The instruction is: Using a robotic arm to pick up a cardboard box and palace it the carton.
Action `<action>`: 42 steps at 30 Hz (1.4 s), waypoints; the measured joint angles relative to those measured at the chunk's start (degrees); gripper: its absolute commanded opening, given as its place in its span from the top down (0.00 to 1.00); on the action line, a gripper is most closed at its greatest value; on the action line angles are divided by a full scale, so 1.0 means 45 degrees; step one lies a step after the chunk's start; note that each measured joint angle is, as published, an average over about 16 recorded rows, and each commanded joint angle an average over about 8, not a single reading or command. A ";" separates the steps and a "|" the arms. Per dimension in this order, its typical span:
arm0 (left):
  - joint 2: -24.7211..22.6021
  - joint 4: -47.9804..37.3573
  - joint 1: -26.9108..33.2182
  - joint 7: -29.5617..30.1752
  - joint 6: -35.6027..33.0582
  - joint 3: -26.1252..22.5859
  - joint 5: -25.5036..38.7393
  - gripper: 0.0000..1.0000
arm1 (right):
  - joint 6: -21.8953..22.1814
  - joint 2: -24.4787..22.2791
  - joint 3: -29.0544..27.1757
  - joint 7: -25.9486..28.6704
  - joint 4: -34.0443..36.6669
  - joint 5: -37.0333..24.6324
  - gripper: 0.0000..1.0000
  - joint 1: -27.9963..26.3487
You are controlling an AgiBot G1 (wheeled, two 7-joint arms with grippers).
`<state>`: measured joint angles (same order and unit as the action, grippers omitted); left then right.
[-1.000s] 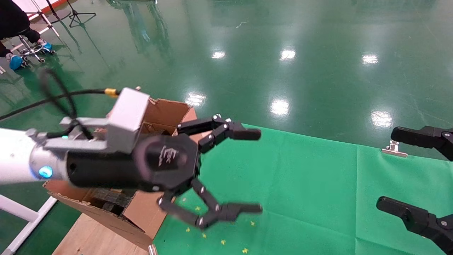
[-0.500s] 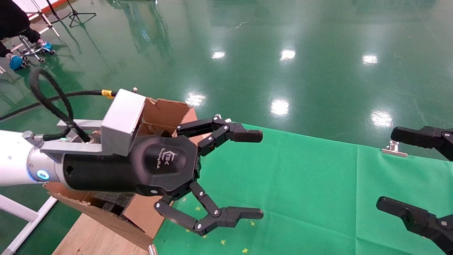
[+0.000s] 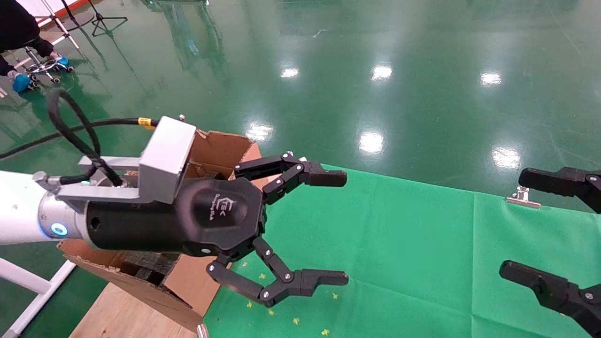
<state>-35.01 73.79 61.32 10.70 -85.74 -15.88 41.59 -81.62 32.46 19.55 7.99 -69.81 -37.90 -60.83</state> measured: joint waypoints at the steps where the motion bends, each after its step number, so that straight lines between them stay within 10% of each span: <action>1: 0.0000 -0.0005 0.0005 0.0001 0.0001 -0.0003 0.0005 0.00 | 0.0000 0.0000 0.0000 0.0000 0.0000 0.0000 0.00 0.0000; 42: 0.0000 -0.0064 0.0062 0.0013 0.0017 -0.0039 0.0072 0.00 | 0.0000 0.0000 0.0000 0.0000 0.0000 0.0000 0.00 0.0000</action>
<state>-35.01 73.50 61.60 10.76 -85.66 -16.05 41.91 -81.61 32.46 19.55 7.99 -69.81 -37.90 -60.83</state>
